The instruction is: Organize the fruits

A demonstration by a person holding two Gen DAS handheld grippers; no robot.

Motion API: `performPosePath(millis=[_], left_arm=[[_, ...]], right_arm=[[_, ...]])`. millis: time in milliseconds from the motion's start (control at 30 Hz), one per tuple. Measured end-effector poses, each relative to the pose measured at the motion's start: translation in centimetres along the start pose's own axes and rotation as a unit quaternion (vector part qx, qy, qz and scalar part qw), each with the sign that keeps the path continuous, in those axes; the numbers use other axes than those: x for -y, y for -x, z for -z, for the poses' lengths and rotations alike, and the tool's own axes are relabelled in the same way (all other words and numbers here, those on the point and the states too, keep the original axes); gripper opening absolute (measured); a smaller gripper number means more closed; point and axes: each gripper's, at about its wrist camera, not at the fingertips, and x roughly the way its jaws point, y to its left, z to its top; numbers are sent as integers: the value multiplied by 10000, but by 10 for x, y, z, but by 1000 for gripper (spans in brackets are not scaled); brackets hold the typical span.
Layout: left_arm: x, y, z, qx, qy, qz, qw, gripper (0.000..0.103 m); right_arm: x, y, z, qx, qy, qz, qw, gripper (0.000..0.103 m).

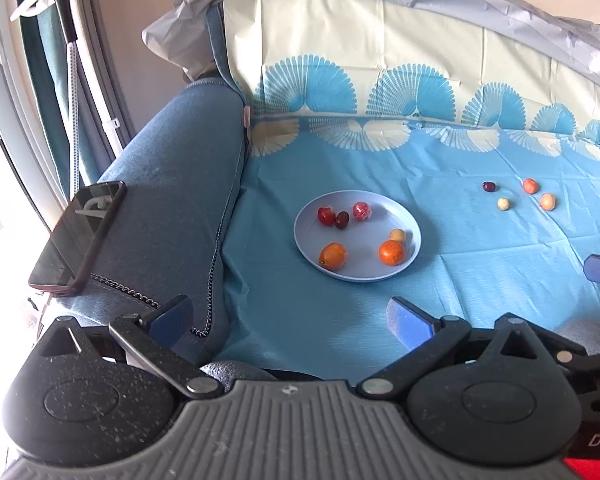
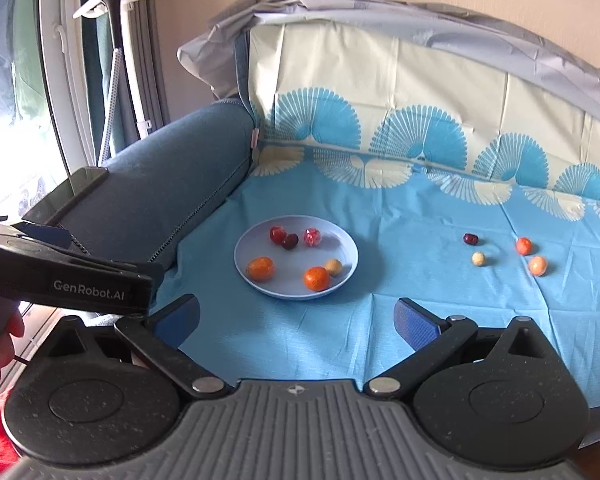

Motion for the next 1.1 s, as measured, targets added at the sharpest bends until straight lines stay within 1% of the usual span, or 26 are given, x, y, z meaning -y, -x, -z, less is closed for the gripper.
performPosePath(millis=[167,333,967,1100], left_arm=[[1,12,-1,110,-19,-14,9999,103],[-1,13,-3,74,30,3,10000,103],[-3,-2,-5,-82,9,29,10000,103],[-2,-5,-5,-128,11,29,9999,103]], right_arm=[[-4,13,-1,153,101,-19,9998,102],[-6,17,-2,199,112,-30,9997,102],[-3,5,-6,41,66,-26,10000,102],[-1,3,-5,62,52,-3,10000,102]])
